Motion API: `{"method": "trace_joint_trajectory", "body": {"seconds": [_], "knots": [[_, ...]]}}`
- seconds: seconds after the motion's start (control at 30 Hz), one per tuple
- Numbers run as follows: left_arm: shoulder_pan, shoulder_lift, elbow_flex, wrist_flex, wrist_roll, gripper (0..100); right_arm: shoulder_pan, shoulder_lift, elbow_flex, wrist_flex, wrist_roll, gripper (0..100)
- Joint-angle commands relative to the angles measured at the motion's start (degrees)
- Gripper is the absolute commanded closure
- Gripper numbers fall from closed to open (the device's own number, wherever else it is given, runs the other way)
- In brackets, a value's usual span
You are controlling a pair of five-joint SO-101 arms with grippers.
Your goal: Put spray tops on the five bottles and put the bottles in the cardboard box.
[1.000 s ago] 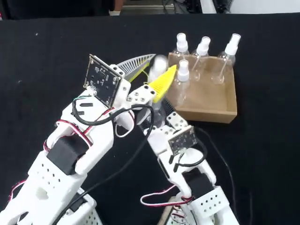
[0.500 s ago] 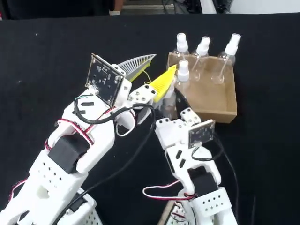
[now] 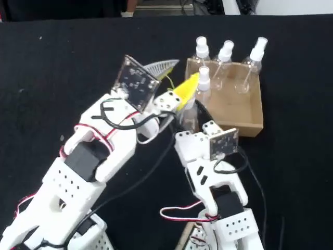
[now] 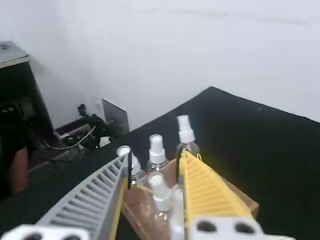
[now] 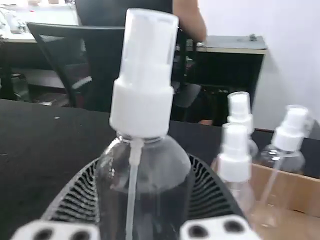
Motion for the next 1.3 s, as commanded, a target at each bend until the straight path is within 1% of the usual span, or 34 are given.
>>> {"method": "trace_joint_trajectory", "body": {"seconds": [0.0,0.13,0.27,0.37,0.47,0.53,0.6,0.67,0.73,0.83,0.9,1.0,1.17,1.27], "knots": [[-3.3,-4.8,-1.4,-1.3,-0.7,84,3.3,-0.1,-5.4,1.8,-0.4,98.8],[-5.8,-11.4,-0.8,-1.1,-0.6,84,6.9,0.0,-6.0,3.3,-0.2,98.8],[-8.0,-15.8,0.5,-1.6,-0.6,84,13.9,0.5,-13.0,12.0,-0.1,98.8],[-8.0,-16.3,1.4,-2.5,-0.6,84,22.8,0.6,-17.7,16.4,0.0,98.8],[-8.1,-16.3,1.4,-2.8,-0.6,84,33.8,0.6,-18.8,15.0,0.1,98.8],[-8.1,-16.2,1.5,-2.9,-0.6,84,40.9,0.7,-18.4,13.7,2.4,98.8],[-8.1,-16.2,1.5,-2.8,-0.6,84,45.2,0.8,-17.3,12.1,6.9,98.8],[-8.1,-16.2,1.5,-2.8,-0.6,84,47.7,2.2,-15.9,10.0,10.4,98.8],[-8.1,-16.2,1.5,-2.9,-0.6,84,49.7,5.1,-14.5,6.6,12.2,98.8],[-8.1,-16.2,2.1,-3.3,-0.6,84,53.2,12.1,-14.0,-0.3,12.5,98.8],[-8.2,-16.3,2.2,-3.3,-0.6,84,54.9,18.5,-14.1,-6.6,12.5,98.8],[-8.2,-16.4,2.3,-3.3,-0.6,84,56.9,30.7,-16.4,-15.6,12.4,98.8],[-8.2,-16.3,2.4,-3.3,-0.6,84,60.7,53.8,-24.8,-28.6,12.4,98.8],[-8.2,-16.3,2.4,-3.3,-0.6,84,61.1,66.2,-26.9,-36.9,12.4,98.8]]}}
